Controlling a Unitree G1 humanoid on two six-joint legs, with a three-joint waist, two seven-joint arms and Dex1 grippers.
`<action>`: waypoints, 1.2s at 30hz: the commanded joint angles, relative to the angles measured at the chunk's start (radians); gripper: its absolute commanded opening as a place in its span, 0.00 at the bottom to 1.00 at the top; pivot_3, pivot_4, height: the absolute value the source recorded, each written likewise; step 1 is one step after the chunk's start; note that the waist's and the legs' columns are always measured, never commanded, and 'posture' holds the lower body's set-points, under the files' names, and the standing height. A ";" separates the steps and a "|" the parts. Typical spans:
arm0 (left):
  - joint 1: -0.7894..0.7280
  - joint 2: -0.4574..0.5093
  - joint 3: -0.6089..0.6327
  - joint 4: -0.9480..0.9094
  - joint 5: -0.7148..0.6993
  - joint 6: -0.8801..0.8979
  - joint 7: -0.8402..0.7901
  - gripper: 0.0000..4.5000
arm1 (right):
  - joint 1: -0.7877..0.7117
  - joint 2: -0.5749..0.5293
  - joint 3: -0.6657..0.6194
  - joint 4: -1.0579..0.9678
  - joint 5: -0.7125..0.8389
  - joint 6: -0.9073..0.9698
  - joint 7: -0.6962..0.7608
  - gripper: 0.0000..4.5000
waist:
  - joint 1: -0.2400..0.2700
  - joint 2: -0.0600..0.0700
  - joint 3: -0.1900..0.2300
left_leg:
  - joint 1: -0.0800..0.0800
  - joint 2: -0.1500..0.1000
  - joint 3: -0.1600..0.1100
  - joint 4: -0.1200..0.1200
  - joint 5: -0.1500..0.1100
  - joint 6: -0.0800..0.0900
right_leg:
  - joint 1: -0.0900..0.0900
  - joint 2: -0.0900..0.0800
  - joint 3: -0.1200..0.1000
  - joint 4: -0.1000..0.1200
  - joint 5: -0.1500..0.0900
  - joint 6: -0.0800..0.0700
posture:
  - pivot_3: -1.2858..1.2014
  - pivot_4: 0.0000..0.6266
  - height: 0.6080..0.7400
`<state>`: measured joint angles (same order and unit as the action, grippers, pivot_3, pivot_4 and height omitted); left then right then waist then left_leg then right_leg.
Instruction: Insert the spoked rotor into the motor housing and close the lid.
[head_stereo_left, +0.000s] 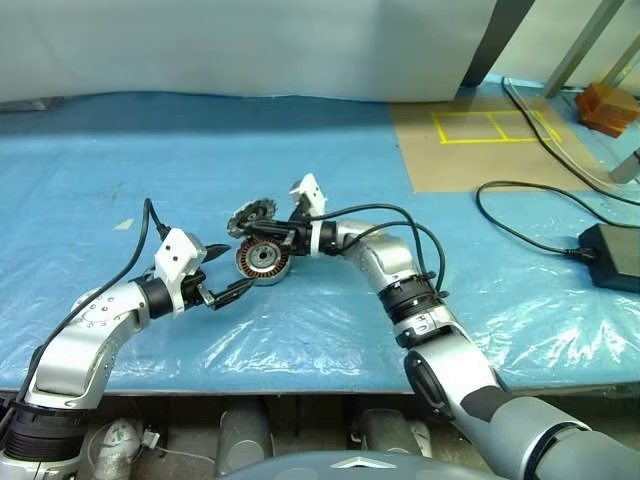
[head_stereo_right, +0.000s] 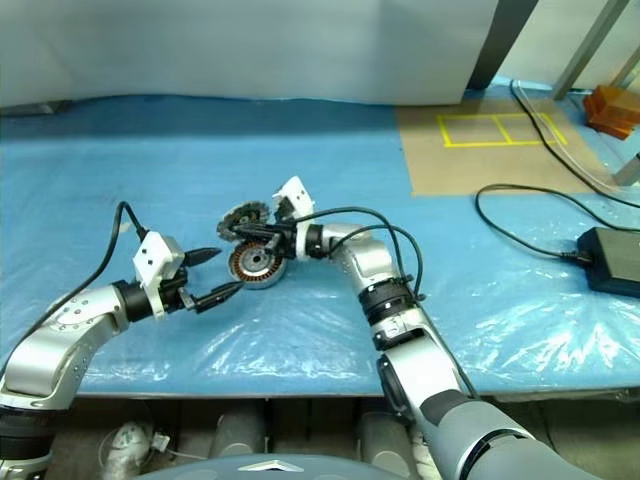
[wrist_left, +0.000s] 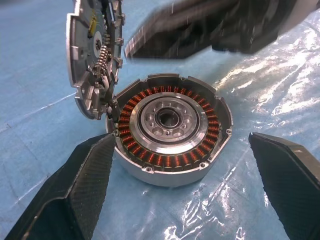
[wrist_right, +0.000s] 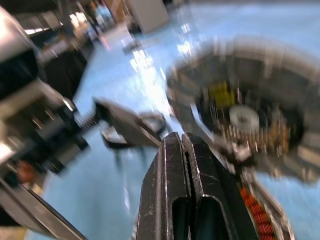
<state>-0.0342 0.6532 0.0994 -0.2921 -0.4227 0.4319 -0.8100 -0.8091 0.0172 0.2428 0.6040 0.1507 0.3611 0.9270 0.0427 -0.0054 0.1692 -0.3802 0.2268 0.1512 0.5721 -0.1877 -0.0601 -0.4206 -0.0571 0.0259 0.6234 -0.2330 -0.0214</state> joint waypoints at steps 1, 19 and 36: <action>-0.007 -0.001 0.003 -0.018 -0.003 -0.020 -0.008 1.00 | 0.006 -0.010 0.084 0.081 -0.107 -0.070 -0.034 0.00 | 0.000 0.000 0.000 | 0.000 0.000 0.000 0.000 0.000 0.000 | 0.000 0.000 0.000 0.000 -0.001 -0.001 | 0.52 0.24 1.00; -0.015 -0.008 0.001 -0.006 0.006 -0.026 -0.015 1.00 | 0.014 0.002 0.008 -0.051 0.024 0.005 0.063 0.00 | -0.001 0.000 0.000 | 0.000 0.000 0.000 0.000 0.000 0.000 | 0.000 0.000 0.000 0.000 0.000 0.001 | 0.52 0.24 1.00; -0.020 -0.008 0.001 0.000 0.007 -0.027 -0.016 1.00 | -0.021 0.011 -0.106 -0.027 0.136 0.049 0.077 0.00 | 0.002 0.002 -0.001 | 0.009 -0.001 0.000 0.000 0.000 0.001 | 0.009 -0.001 0.002 0.000 -0.002 -0.002 | 0.52 0.24 1.00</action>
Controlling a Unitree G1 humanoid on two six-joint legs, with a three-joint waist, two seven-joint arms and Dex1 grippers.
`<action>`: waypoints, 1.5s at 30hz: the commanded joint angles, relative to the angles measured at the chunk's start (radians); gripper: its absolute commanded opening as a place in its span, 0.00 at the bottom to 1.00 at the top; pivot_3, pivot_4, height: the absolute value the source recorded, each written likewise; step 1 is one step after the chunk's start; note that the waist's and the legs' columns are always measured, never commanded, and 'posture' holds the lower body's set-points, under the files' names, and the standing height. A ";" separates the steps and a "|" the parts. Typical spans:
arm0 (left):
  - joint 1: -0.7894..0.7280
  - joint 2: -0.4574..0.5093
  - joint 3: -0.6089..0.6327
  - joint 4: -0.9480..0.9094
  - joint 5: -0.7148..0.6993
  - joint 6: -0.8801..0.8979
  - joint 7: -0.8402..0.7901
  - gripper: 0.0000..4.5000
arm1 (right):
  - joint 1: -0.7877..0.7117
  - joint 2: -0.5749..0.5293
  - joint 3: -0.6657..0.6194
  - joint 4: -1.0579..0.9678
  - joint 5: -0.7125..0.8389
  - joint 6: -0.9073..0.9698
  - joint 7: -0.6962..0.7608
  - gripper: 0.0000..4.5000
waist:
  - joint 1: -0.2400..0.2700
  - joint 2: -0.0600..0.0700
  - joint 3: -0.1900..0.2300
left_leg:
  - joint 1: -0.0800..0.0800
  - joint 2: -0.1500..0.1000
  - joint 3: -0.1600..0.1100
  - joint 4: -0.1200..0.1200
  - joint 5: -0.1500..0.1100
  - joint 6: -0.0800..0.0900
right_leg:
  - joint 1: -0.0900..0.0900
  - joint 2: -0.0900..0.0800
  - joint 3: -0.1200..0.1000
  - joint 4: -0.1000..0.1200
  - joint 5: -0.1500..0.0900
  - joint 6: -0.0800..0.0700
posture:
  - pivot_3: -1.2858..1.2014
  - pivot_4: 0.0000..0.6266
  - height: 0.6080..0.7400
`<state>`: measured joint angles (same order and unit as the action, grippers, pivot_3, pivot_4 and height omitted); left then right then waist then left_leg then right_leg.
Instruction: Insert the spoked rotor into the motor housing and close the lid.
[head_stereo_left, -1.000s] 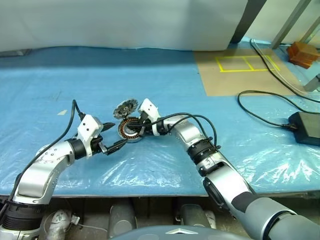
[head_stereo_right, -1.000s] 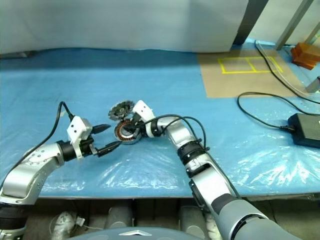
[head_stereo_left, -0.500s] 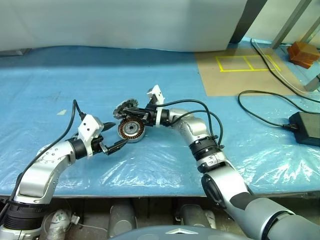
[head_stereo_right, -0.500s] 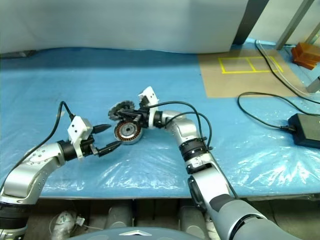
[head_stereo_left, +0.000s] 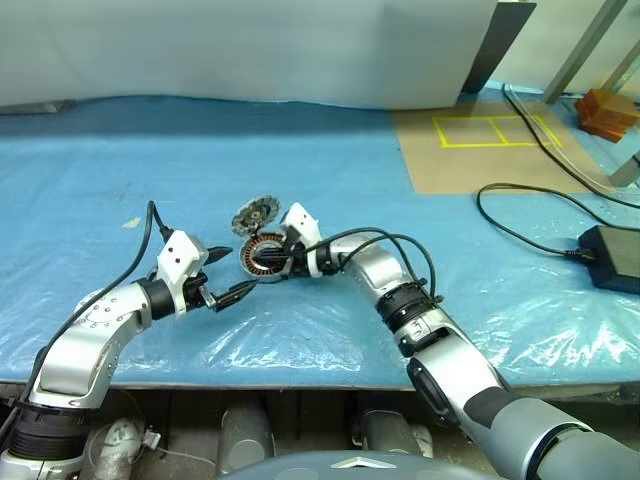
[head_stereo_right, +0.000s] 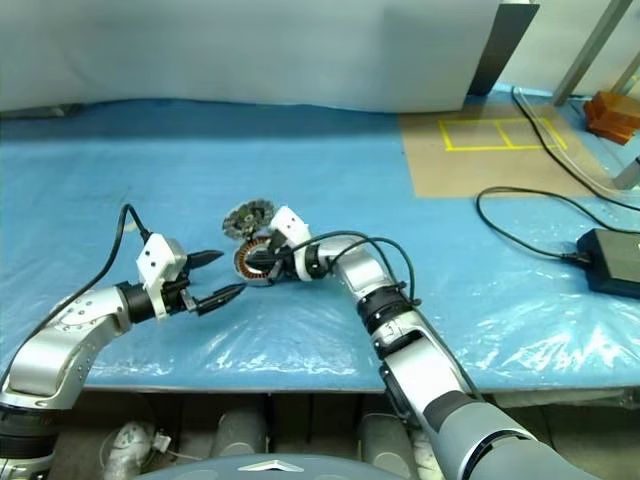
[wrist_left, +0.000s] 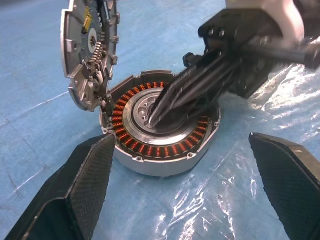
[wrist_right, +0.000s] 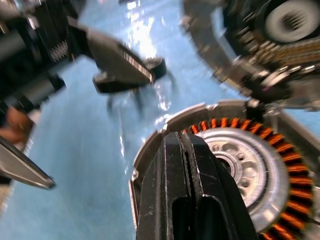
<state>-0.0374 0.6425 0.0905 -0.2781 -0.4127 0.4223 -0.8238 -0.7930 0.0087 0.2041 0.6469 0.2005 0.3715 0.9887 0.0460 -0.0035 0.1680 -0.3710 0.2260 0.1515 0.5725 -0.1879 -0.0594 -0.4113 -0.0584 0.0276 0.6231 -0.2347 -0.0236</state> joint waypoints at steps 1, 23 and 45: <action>-0.019 0.002 0.008 -0.012 -0.002 -0.017 -0.002 1.00 | -0.041 0.024 -0.080 -0.076 0.097 0.046 0.011 0.00 | -0.002 0.000 0.000 | -0.001 0.000 0.000 0.000 0.000 0.000 | -0.001 0.001 0.000 0.000 0.000 0.000 | 0.52 0.24 1.00; -0.026 0.000 0.003 -0.005 0.000 -0.018 -0.003 1.00 | -0.063 0.045 -0.095 0.066 0.035 0.005 -0.082 0.00 | 0.000 0.000 -0.001 | 0.001 0.000 0.001 -0.001 0.000 0.000 | 0.001 -0.001 0.000 0.000 0.000 0.000 | 0.52 0.24 1.00; -0.031 -0.002 0.001 0.002 0.000 -0.022 -0.003 1.00 | -0.054 0.047 -0.034 0.099 -0.037 -0.049 -0.105 0.00 | -0.003 0.000 -0.001 | -0.006 0.000 0.001 -0.001 0.000 -0.001 | -0.007 0.001 0.000 0.001 -0.001 -0.001 | 0.52 0.24 1.00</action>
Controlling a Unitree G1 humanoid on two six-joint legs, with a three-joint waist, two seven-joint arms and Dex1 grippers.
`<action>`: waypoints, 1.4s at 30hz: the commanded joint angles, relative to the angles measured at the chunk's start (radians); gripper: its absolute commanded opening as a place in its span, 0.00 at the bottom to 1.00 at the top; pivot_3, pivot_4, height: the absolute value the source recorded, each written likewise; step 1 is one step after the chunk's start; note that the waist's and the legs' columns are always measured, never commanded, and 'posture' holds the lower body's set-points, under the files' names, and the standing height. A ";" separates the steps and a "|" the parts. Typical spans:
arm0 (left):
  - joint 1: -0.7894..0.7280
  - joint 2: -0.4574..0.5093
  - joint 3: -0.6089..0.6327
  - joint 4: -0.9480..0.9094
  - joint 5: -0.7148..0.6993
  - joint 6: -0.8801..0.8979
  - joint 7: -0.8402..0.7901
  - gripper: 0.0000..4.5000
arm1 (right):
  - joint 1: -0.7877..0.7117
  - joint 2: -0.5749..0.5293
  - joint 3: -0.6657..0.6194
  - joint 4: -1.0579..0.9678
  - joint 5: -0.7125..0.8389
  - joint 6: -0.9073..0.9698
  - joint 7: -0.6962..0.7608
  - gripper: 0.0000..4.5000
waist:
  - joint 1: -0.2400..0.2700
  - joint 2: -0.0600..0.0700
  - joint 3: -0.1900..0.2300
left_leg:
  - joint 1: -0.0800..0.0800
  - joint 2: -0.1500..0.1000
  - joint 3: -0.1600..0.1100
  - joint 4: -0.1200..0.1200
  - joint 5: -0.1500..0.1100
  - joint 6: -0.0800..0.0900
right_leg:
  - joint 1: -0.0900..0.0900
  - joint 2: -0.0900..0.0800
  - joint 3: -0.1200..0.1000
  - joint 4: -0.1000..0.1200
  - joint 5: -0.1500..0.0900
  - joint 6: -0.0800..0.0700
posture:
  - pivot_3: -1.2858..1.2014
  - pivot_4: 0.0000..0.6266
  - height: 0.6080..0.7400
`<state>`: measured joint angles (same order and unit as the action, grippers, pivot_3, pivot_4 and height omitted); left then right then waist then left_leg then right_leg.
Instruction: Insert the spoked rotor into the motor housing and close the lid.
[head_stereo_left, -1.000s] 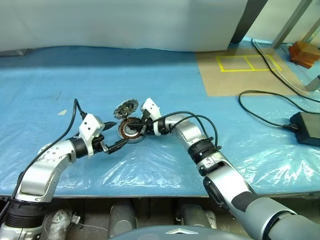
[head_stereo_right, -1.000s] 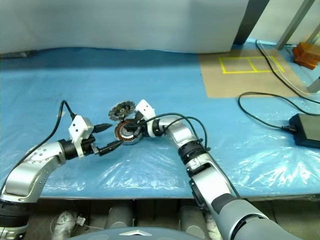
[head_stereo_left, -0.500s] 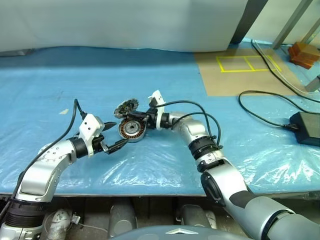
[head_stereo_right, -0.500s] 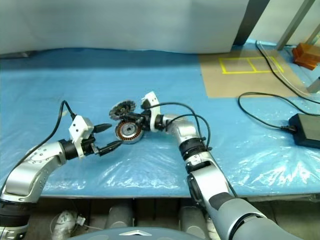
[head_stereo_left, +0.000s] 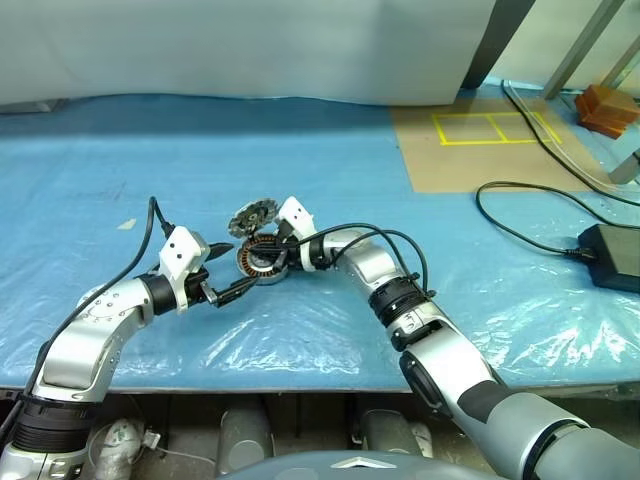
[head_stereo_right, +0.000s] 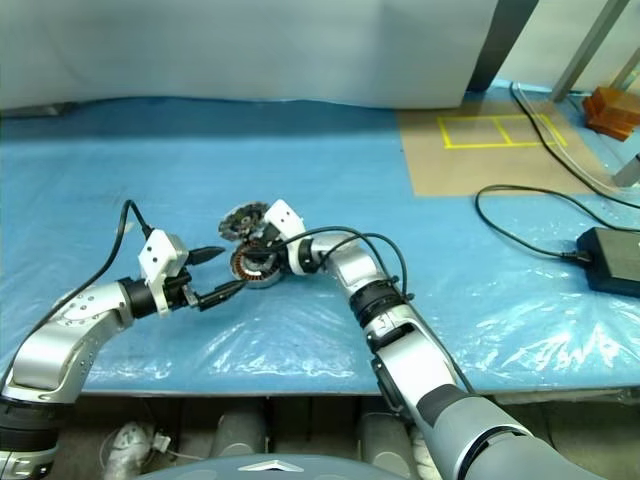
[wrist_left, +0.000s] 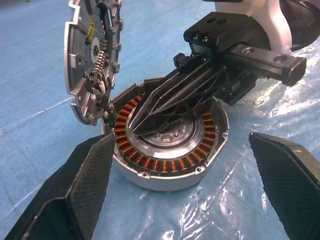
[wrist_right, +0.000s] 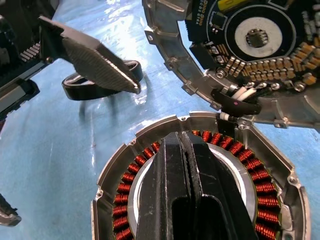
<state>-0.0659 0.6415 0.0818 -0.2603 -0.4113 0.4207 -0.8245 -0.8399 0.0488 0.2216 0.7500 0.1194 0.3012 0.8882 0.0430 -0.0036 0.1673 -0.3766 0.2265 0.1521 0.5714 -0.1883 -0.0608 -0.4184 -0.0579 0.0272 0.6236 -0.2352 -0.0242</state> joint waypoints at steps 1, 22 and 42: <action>-0.003 -0.001 0.009 -0.015 -0.001 -0.021 -0.002 1.00 | -0.015 0.016 -0.087 -0.019 0.081 0.037 -0.001 0.00 | 0.000 0.000 0.000 | 0.000 0.000 0.000 0.000 0.000 0.000 | 0.000 0.000 0.000 0.000 0.000 0.000 | 0.52 0.24 1.00; -0.010 0.002 0.008 -0.006 -0.001 -0.026 -0.003 1.00 | 0.033 -0.021 0.028 -0.012 -0.020 -0.028 0.003 0.00 | 0.000 0.000 0.000 | -0.001 0.000 0.000 0.000 0.000 0.000 | -0.001 0.000 0.000 0.000 0.000 0.000 | 0.52 0.24 1.00; -0.015 0.003 0.007 0.001 0.002 -0.032 -0.011 1.00 | 0.035 -0.026 0.069 -0.037 -0.058 -0.016 0.011 0.00 | 0.001 0.000 0.000 | -0.004 0.001 0.000 0.000 0.000 0.000 | -0.003 0.001 -0.002 0.000 0.000 0.000 | 0.52 0.24 1.00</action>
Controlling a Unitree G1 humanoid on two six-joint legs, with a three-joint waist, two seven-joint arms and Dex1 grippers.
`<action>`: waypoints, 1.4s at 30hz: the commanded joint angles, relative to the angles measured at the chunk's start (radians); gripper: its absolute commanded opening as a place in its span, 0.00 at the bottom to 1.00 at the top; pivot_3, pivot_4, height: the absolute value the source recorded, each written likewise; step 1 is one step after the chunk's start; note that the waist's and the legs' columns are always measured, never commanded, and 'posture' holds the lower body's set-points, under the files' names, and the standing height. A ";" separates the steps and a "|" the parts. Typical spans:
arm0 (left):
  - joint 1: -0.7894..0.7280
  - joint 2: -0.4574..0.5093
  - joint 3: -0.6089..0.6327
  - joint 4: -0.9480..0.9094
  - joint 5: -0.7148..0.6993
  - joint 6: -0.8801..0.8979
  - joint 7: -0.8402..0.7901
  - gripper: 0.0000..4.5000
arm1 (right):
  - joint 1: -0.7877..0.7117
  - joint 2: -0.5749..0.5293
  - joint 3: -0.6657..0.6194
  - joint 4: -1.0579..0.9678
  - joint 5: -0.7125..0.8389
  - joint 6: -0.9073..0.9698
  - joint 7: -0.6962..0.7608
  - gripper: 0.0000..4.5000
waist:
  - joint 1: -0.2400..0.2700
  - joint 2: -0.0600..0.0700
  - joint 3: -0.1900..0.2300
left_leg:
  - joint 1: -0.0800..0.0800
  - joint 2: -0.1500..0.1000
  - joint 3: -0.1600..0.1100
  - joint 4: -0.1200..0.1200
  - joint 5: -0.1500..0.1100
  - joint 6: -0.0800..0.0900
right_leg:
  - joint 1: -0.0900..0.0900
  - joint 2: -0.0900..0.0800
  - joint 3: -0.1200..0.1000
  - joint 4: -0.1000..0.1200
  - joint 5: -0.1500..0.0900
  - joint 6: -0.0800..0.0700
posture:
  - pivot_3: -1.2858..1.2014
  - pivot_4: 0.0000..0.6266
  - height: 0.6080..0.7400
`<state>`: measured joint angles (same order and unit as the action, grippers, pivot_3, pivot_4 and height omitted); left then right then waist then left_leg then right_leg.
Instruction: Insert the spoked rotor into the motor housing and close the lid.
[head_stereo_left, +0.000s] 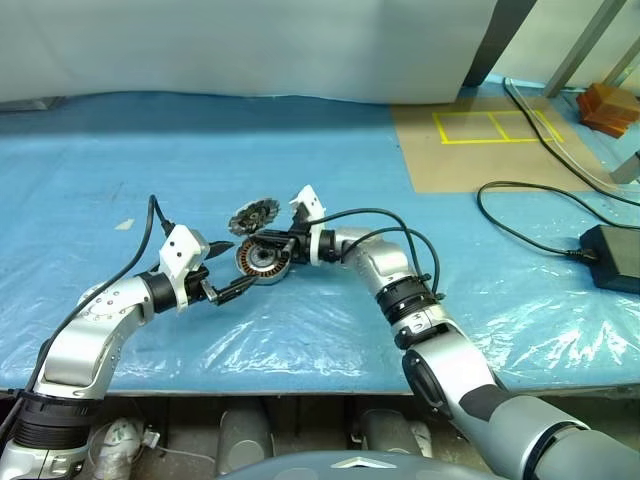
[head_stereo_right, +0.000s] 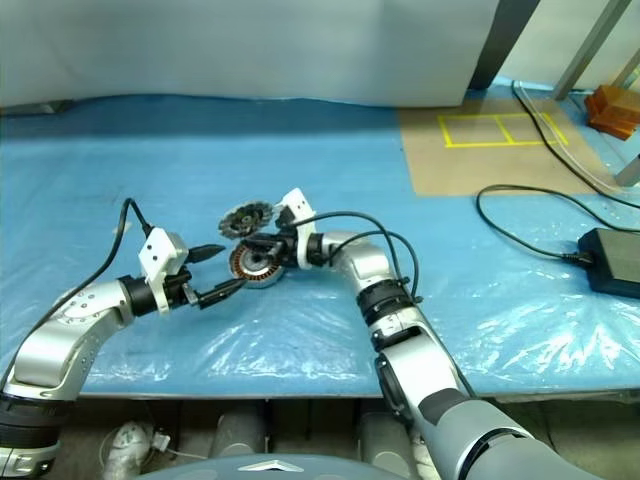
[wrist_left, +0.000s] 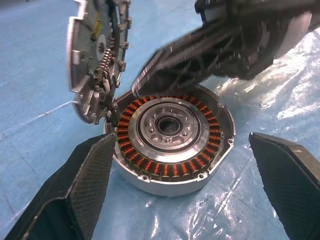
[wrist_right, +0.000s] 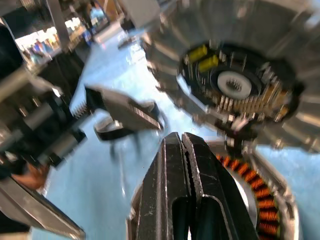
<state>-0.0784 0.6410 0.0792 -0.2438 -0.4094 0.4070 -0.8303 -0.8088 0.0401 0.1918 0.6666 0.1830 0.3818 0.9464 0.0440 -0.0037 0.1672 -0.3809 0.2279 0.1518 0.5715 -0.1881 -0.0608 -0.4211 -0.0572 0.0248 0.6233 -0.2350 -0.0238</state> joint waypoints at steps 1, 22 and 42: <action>-0.001 0.004 0.010 -0.018 -0.001 -0.018 -0.005 1.00 | 0.006 -0.028 0.135 0.078 -0.167 -0.126 -0.060 0.00 | -0.001 0.000 0.000 | 0.000 0.000 0.000 0.000 0.000 0.000 | 0.000 0.000 0.000 0.000 0.000 0.000 | 0.52 0.24 1.00; -0.012 0.007 0.003 -0.018 -0.002 -0.012 -0.014 1.00 | 0.031 -0.009 0.071 -0.105 -0.030 -0.041 0.014 0.00 | -0.002 0.000 0.000 | 0.001 0.000 0.000 -0.002 0.000 0.000 | 0.000 0.000 0.000 -0.001 0.002 0.003 | 0.52 0.24 1.00; 0.009 0.008 0.011 -0.033 -0.007 -0.007 -0.007 1.00 | 0.031 -0.014 -0.007 -0.193 0.116 0.087 0.097 0.00 | -0.001 0.000 0.000 | 0.001 0.000 0.000 -0.001 0.000 0.000 | 0.001 0.000 0.001 0.000 0.002 0.003 | 0.52 0.24 1.00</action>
<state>-0.0657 0.6415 0.0780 -0.2485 -0.4093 0.4037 -0.8349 -0.7936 0.0184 0.1680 0.5146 0.2872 0.4714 1.0272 0.0434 -0.0039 0.1672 -0.3799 0.2276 0.1518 0.5702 -0.1879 -0.0604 -0.4207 -0.0568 0.0253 0.6231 -0.2330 -0.0204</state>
